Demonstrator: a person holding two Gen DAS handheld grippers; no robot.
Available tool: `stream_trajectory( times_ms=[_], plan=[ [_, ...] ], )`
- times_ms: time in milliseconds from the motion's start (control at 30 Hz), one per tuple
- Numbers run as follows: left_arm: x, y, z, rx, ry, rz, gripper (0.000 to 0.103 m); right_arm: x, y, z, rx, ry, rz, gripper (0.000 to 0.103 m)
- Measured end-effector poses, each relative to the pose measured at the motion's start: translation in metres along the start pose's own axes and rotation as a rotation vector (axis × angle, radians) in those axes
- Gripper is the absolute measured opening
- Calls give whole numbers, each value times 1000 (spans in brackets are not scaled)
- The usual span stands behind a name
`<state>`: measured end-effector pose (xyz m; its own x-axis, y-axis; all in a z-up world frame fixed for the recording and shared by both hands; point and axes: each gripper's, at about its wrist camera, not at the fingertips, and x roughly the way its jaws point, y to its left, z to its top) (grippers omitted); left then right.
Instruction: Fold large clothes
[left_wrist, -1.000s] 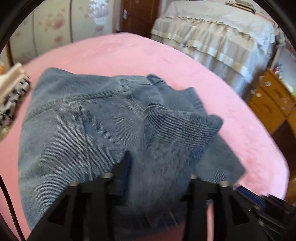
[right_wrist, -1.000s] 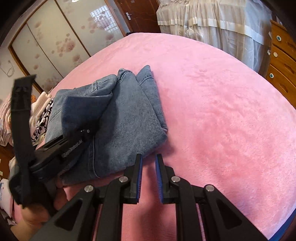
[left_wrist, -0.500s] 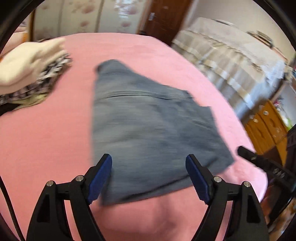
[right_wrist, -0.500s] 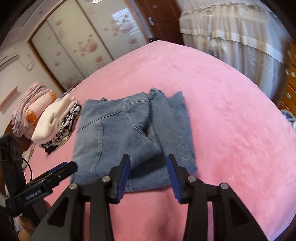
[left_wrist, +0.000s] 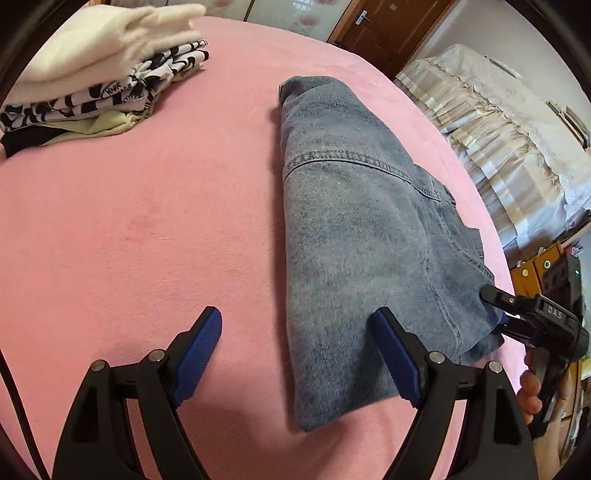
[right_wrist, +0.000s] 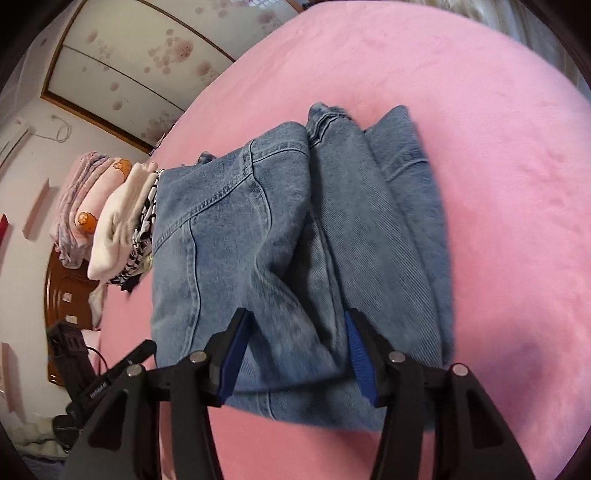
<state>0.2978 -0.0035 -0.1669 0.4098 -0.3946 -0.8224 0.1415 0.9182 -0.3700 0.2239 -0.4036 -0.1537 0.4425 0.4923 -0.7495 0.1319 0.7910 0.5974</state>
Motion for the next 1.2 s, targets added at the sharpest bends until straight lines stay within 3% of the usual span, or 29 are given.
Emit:
stream_trajectory(
  times_ms=[67, 100, 133, 167, 267, 400, 500, 600, 700, 800, 900, 967, 1200],
  plan=[
    [4, -3, 1, 5, 2, -2, 84, 4, 2, 4, -10, 4, 10, 48],
    [5, -4, 2, 8, 2, 1, 84, 4, 5, 5, -25, 7, 4, 39],
    [4, -7, 2, 13, 2, 5, 84, 4, 12, 5, -64, 17, -21, 22],
    [6, -11, 3, 22, 1, 11, 84, 2, 17, 4, -90, 7, -44, 20],
    [3, -22, 4, 58, -11, 32, 84, -22, 46, -9, -217, -72, -104, 14],
    [-7, -41, 4, 118, -41, 12, 84, -66, 62, -23, -276, -197, -110, 13],
    [-6, -56, 1, 168, -51, 12, 84, -82, 50, -32, -274, -246, -163, 13],
    [6, -68, -6, 200, -22, 8, 84, -71, 17, -38, -215, -208, -216, 13],
    [23, -74, -14, 220, 1, 27, 85, -41, -5, -43, -184, -134, -269, 15],
    [24, -74, -12, 200, 10, 18, 85, -44, -3, -39, -145, -134, -255, 19],
    [17, -77, -6, 230, 24, 16, 85, -61, 9, -32, -165, -185, -266, 39],
    [14, -75, 1, 236, 21, 7, 85, -69, 17, -22, -201, -232, -283, 59],
    [30, -74, 65, 177, 14, 18, 85, -36, 7, 47, -154, -221, -296, 62]
  ],
)
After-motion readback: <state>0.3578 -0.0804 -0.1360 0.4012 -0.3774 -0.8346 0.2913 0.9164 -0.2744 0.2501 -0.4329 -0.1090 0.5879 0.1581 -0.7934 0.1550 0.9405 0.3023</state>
